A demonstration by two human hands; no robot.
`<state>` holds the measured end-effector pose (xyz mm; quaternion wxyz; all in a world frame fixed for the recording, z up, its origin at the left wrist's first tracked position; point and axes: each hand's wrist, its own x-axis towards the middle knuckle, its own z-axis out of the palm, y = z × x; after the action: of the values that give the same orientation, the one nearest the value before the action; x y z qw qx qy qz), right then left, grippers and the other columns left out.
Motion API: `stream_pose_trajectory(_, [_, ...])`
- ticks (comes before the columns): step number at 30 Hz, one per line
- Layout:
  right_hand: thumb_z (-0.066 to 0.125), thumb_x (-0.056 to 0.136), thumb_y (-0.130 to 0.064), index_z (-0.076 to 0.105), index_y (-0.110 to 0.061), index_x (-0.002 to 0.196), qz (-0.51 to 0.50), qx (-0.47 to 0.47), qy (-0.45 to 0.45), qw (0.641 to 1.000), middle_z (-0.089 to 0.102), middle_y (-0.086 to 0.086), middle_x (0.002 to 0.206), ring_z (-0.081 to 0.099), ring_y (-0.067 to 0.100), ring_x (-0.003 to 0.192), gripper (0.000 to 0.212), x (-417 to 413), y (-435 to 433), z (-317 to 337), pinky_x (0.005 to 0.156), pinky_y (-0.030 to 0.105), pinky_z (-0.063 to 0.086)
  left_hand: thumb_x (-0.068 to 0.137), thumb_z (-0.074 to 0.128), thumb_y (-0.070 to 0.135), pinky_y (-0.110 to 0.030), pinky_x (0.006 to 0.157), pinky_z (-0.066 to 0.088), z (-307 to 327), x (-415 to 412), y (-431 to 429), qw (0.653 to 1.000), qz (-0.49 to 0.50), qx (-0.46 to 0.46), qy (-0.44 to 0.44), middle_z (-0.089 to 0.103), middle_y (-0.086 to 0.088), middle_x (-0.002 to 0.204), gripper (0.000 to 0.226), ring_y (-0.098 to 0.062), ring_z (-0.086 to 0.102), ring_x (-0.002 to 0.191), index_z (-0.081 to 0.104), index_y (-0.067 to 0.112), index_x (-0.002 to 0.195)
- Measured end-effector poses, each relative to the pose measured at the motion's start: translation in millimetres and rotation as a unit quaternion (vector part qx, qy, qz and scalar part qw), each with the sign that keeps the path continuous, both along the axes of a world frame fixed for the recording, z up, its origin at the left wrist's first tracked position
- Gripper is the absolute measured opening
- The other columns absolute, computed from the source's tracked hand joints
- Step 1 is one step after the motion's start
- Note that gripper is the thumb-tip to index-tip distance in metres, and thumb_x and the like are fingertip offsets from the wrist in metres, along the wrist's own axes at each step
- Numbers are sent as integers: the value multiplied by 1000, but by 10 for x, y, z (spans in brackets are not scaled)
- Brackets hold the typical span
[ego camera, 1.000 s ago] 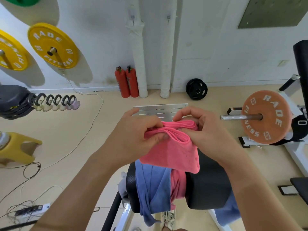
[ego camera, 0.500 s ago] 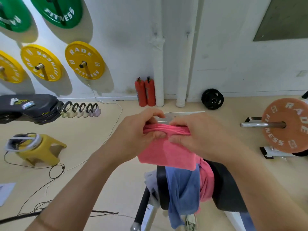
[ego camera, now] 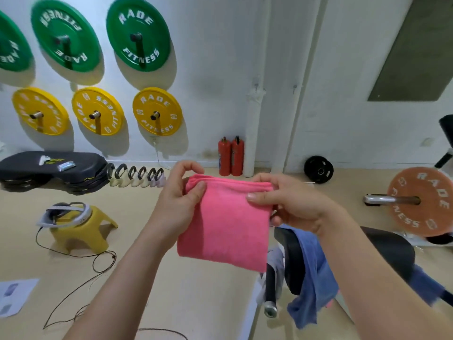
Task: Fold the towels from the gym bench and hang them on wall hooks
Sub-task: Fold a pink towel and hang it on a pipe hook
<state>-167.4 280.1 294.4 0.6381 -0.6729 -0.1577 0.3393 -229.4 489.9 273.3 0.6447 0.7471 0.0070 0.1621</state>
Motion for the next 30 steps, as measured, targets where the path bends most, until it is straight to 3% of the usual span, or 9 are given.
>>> stream_pose_trajectory(5, [63, 87, -13, 67, -11, 113, -2, -26, -51, 998, 59, -7, 64, 45, 1, 48, 26, -33, 247, 88, 38, 11, 27, 90, 46, -7, -4, 73, 35, 84, -16, 181, 981, 64, 163, -83, 55, 18, 94, 39, 8, 49, 80, 50, 28, 108])
stream_pose_trajectory(8, [68, 85, -8, 72, -17, 97, -58, -96, -214, 970, 63, -16, 62, 54, -5, 54, 15, -28, 377, 89, 50, 7, 37, 83, 47, -8, -14, 77, 41, -1, 110, 357, 964, 54, 257, -37, 58, 13, 91, 53, 2, 53, 84, 51, 33, 116])
stream_pose_trajectory(12, [70, 74, -7, 72, -25, 81, -83, -147, -372, 913, 68, -11, 69, 62, 7, 68, 19, 101, 460, 29, 66, 30, 50, 78, 59, 22, -28, 93, 45, 21, 309, 298, 912, -59, 400, -72, 60, 13, 114, 47, -4, 54, 106, 55, 31, 123])
stream_pose_trajectory(16, [65, 71, -4, 58, -27, 82, -117, -146, -405, 895, 62, -12, 58, 53, 4, 53, 26, 304, 443, 65, 57, 27, 44, 88, 56, 44, -17, 74, 45, 36, 519, 19, 936, -157, 313, -45, 67, 20, 95, 23, 2, 60, 90, 59, 41, 111])
stream_pose_trajectory(19, [77, 72, -20, 47, -25, 90, -102, -130, -366, 916, 63, -9, 59, 50, 8, 55, 36, 501, 354, 49, 60, 30, 45, 94, 47, 36, -20, 69, 44, 2, 756, 21, 954, -97, 275, -74, 68, 11, 81, 23, -1, 60, 77, 68, 27, 95])
stream_pose_trajectory(22, [80, 75, -25, 48, -24, 96, -69, -77, -287, 952, 59, -12, 63, 51, 10, 65, 38, 681, 219, -27, 65, 29, 44, 94, 43, 35, -23, 59, 36, 39, 1025, 97, 965, -3, 249, -82, 54, 2, 62, 33, -8, 47, 61, 58, 14, 74])
stream_pose_trajectory(26, [75, 81, -29, 67, -25, 98, -52, -70, -253, 963, 68, -4, 86, 64, 8, 80, 19, 958, 212, -218, 73, 29, 55, 101, 40, 26, -25, 63, 39, 128, 1519, 277, 976, 70, 197, -62, 61, -9, 77, 33, -11, 49, 69, 61, 5, 88])
stream_pose_trajectory(29, [74, 79, -43, 73, -23, 95, -84, -108, -265, 954, 71, 4, 93, 67, 23, 93, 25, 1217, 418, -320, 85, 49, 55, 101, 39, 25, -22, 62, 38, 43, 1942, 516, 974, 93, 199, -49, 61, -10, 81, 33, -17, 50, 74, 61, 4, 93])
stream_pose_trajectory(30, [73, 81, -41, 74, -20, 92, -100, -110, -267, 952, 71, 0, 87, 67, 19, 87, 23, 1329, 496, -334, 82, 42, 57, 101, 39, 25, -21, 60, 36, -4, 2101, 612, 974, 95, 201, -41, 60, -9, 79, 33, -17, 49, 73, 61, 3, 92])
